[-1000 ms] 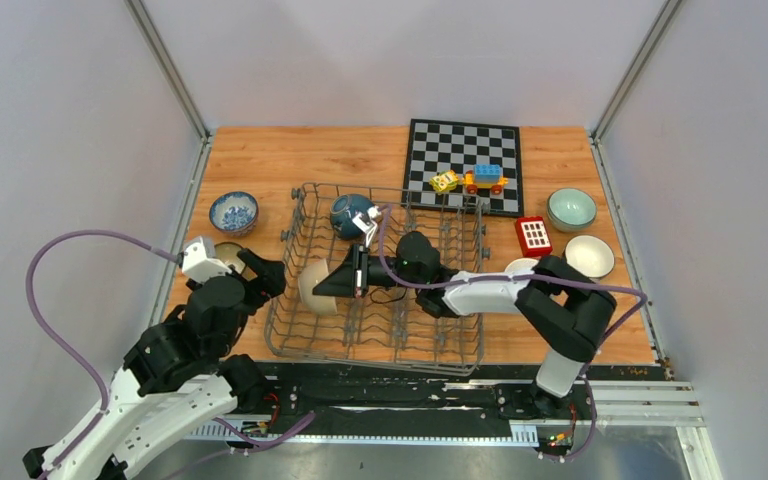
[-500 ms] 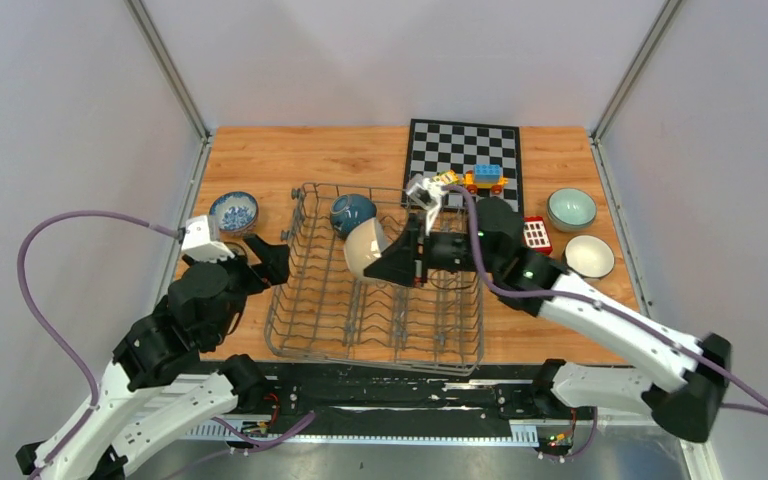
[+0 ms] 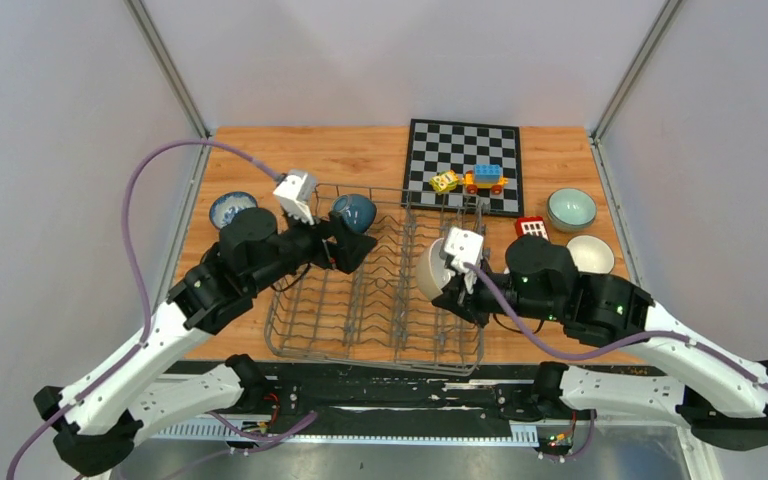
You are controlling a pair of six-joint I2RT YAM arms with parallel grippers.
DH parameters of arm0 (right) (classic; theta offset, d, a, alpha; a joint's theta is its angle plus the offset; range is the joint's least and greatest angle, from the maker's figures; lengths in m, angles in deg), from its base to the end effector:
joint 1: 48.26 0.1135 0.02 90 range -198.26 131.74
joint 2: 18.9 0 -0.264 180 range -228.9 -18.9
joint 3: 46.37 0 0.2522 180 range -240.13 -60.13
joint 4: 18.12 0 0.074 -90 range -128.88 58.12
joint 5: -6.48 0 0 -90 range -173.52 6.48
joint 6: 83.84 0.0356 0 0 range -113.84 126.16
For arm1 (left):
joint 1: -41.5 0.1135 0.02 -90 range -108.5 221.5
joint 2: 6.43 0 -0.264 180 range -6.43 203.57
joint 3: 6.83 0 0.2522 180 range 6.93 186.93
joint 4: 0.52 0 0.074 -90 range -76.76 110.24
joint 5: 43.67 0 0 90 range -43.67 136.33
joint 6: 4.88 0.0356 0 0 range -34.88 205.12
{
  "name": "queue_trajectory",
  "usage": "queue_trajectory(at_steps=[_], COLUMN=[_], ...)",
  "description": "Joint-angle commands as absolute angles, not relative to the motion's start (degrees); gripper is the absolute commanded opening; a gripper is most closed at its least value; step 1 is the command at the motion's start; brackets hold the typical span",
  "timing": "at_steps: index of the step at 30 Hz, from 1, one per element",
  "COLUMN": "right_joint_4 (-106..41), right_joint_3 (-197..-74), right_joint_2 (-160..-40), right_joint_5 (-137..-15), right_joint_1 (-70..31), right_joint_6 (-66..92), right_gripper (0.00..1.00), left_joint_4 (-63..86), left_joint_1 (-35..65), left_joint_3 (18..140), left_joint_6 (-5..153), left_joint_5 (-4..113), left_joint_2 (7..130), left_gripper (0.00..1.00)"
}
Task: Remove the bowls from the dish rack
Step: Pick up the bowl from the dish rack, then place the bowl with the bowl.
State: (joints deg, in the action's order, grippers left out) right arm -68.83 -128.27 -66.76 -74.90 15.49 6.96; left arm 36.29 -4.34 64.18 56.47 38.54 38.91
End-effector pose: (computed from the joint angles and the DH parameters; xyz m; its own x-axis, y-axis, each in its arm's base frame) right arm 0.0644 0.1427 0.4191 -0.1401 -0.2529 -0.9573 -0.9484 0.3121 0.0564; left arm 0.1212 -0.1178 0.3894 -0.4145 -0.2550 -0.8736 0.4779 0.7559 -0.4474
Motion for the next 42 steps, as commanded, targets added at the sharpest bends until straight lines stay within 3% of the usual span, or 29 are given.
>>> queue_trajectory(at_steps=[1,8,16,25,33,42], right_joint_4=[-75.01,-75.90,-78.99,-83.32,-83.83,-85.69], right_joint_3=[-130.02,-128.25,-129.80,-135.45,-137.39,-138.68], right_joint_2=[-66.44,-66.25,-69.76,-78.27,-80.59,-82.94], right_joint_5=[-90.25,-97.12,-96.74,-100.37,-102.28,-106.36], right_joint_1=[20.10,25.93,27.61,31.22,33.75,34.69], right_joint_6=[-4.76,-14.44,-21.07,-23.24,-24.18,-23.94], right_gripper=[0.00,0.00,0.00,0.00,0.00,0.00], left_joint_4=[30.76,24.08,39.73,58.59,63.33,68.42], left_joint_1=[-4.29,-4.20,-4.57,-11.11,-13.70,-19.55], left_joint_3=[71.22,68.17,80.89,96.91,99.88,103.06], left_joint_6=[59.51,57.13,61.89,69.77,71.15,72.11], left_joint_5=[61.31,63.39,66.43,50.60,44.55,33.18], left_joint_2=[44.33,43.18,55.24,66.09,70.82,75.11], left_gripper=[1.00,1.00,1.00,1.00,0.94,0.79])
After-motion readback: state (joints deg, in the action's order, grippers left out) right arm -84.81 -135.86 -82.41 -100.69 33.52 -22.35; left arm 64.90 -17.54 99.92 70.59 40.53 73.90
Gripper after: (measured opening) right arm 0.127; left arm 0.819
